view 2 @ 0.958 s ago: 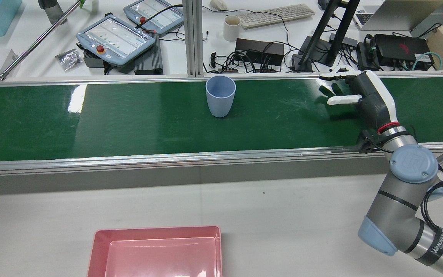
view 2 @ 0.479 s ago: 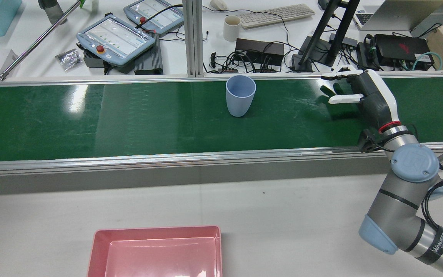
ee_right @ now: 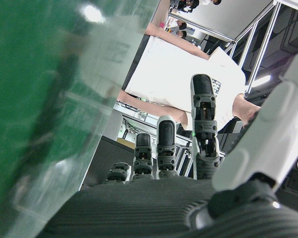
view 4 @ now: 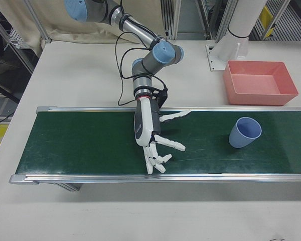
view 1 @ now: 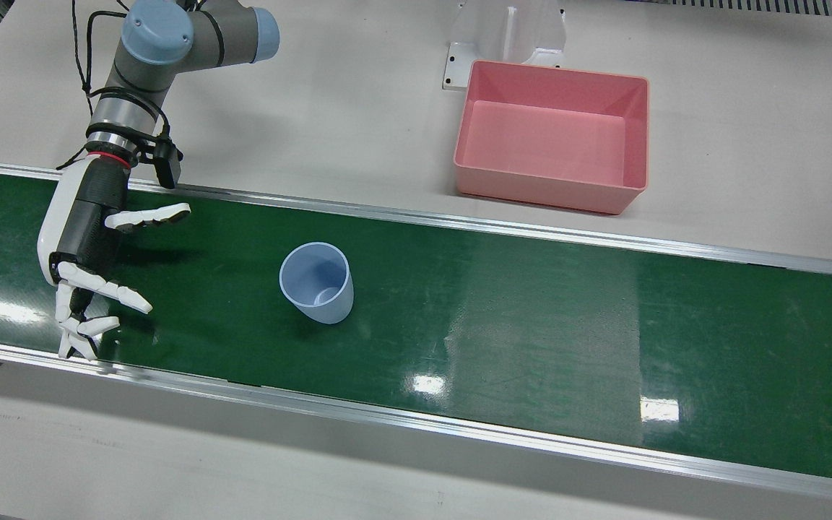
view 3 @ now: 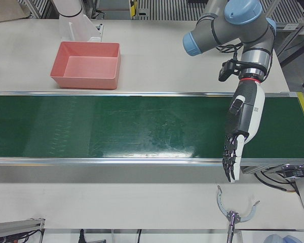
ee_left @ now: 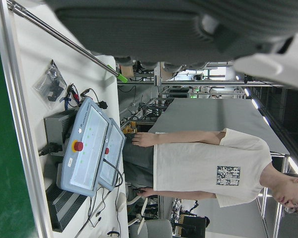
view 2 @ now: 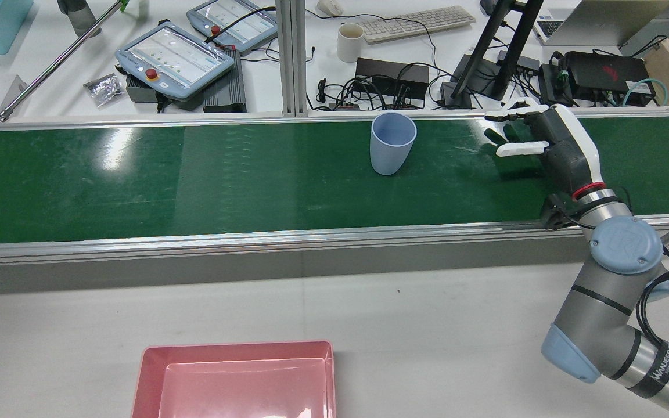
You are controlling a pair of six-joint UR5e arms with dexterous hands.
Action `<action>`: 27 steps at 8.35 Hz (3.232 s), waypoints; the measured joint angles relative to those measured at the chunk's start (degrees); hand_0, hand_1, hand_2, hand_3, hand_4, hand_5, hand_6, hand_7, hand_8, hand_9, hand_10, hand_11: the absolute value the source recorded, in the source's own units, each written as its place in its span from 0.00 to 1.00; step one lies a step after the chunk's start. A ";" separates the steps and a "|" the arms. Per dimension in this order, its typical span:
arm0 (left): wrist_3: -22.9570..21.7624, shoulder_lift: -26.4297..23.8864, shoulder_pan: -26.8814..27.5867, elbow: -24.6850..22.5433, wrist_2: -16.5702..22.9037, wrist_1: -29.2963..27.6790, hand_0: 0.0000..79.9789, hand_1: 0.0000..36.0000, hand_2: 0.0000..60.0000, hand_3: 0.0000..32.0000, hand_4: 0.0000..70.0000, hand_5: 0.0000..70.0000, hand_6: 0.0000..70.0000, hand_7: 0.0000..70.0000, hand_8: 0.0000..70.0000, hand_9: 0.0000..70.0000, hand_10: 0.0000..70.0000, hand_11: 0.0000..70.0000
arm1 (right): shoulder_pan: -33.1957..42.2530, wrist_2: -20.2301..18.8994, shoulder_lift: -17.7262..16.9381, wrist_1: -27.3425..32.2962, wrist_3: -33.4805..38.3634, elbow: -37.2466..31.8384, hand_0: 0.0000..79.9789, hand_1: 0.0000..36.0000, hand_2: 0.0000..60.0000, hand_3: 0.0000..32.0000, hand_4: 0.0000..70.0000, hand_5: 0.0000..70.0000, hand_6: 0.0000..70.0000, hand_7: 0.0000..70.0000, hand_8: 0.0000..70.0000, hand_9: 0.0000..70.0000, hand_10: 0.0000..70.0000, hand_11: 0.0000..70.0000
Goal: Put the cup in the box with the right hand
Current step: 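Hold the open right hand in the cup's path as it arrives, then close the right hand around the blue cup and lift it, then carry the cup toward the robot and lower it into the pink tray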
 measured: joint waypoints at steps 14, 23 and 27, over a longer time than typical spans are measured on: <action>0.00 0.00 -0.02 0.00 0.00 0.00 0.00 0.00 0.00 0.00 0.00 0.00 0.00 0.00 0.00 0.00 0.00 0.00 | -0.29 -0.16 0.49 0.06 -5.29 0.22 0.58 0.02 0.00 0.00 0.63 0.03 0.18 0.84 0.14 0.35 0.06 0.09; 0.00 0.00 -0.06 0.00 0.00 0.00 0.00 0.00 0.00 0.00 0.00 0.00 0.00 0.00 0.00 0.00 0.00 0.00 | 1.55 -0.07 -1.28 -2.05 -5.77 4.62 0.60 0.54 0.88 0.00 1.00 0.01 0.21 0.96 0.17 0.39 0.11 0.15; 0.00 0.00 0.00 0.00 0.00 0.00 0.00 0.00 0.00 0.00 0.00 0.00 0.00 0.00 0.00 0.00 0.00 0.00 | -3.92 -0.22 -3.31 -7.72 -16.76 28.69 0.60 0.44 0.78 0.00 1.00 0.05 0.38 1.00 0.48 0.83 0.34 0.48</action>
